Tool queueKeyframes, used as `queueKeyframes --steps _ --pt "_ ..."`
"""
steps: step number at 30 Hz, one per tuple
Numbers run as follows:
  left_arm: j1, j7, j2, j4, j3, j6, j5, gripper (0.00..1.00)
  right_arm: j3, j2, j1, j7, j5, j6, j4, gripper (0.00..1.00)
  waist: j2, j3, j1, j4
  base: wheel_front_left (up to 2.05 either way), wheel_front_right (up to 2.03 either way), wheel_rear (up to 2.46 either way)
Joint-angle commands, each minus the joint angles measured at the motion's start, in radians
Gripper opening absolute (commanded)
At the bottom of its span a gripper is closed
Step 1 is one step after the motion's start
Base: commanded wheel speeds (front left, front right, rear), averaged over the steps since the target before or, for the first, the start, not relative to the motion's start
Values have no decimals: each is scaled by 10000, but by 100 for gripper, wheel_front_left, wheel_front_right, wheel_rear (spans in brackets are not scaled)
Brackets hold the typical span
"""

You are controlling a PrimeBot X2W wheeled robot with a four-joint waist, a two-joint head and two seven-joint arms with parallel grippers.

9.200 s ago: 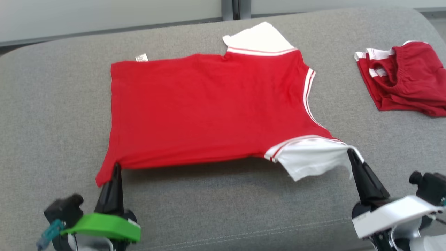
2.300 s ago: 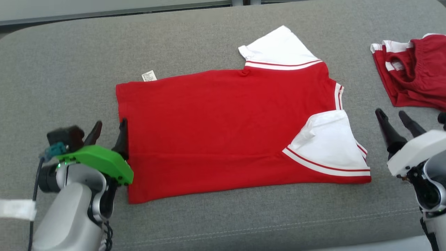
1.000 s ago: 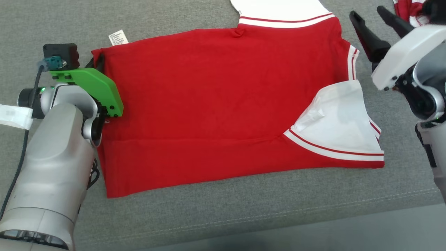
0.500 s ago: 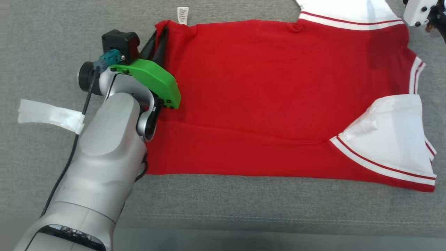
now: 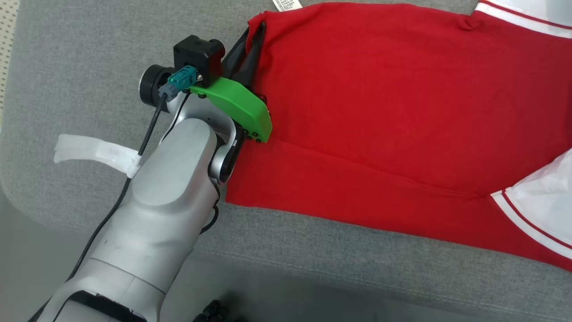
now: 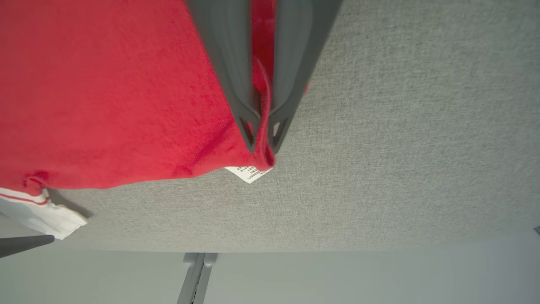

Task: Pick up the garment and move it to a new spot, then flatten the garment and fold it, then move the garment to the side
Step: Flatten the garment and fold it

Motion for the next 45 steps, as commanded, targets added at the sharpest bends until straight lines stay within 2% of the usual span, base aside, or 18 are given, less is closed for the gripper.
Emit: queueKeyframes --steps 1,9,10,11,12,14,19,25,33,45 --pt "64 -53 -5 -74 -85 69 -126 0 92 -62 -144 0 -82 -4 174 100 0 314 0 322 0 0 0" --pt "-118 -28 -8 -235 -450 236 -431 0 466 120 -215 34 16 0 724 100 0 392 0 385 0 0 0" --pt "-148 -31 -8 -210 -463 266 -457 0 526 147 -216 67 20 0 754 59 0 401 0 367 0 0 0" --pt "-185 -36 -8 -177 -470 272 -480 0 583 163 -238 88 29 0 772 42 0 409 0 340 0 0 0" --pt "-215 -43 -8 -140 -468 282 -492 0 650 172 -279 79 34 0 777 32 0 411 0 302 0 0 0" --pt "-250 -41 2 -35 -466 273 -502 0 777 133 -346 -5 36 -1 772 0 0 392 0 226 0 0 0" --pt "-419 60 105 300 -340 110 -735 0 912 103 -436 -456 121 -10 767 0 0 266 0 6 0 0 0" --pt "-698 548 279 900 59 -281 -1389 0 1165 413 -288 -1236 407 -9 599 0 0 -4 0 -438 0 0 0" --pt "-882 859 699 1732 206 -643 -1705 0 1877 613 387 -2037 1483 -9 -94 0 0 -544 0 -1113 0 0 0" --pt "315 -55 1428 2018 170 -988 -2180 0 3538 -267 2727 -3782 3913 -9 -2414 0 0 -1865 0 -2090 0 0 0"
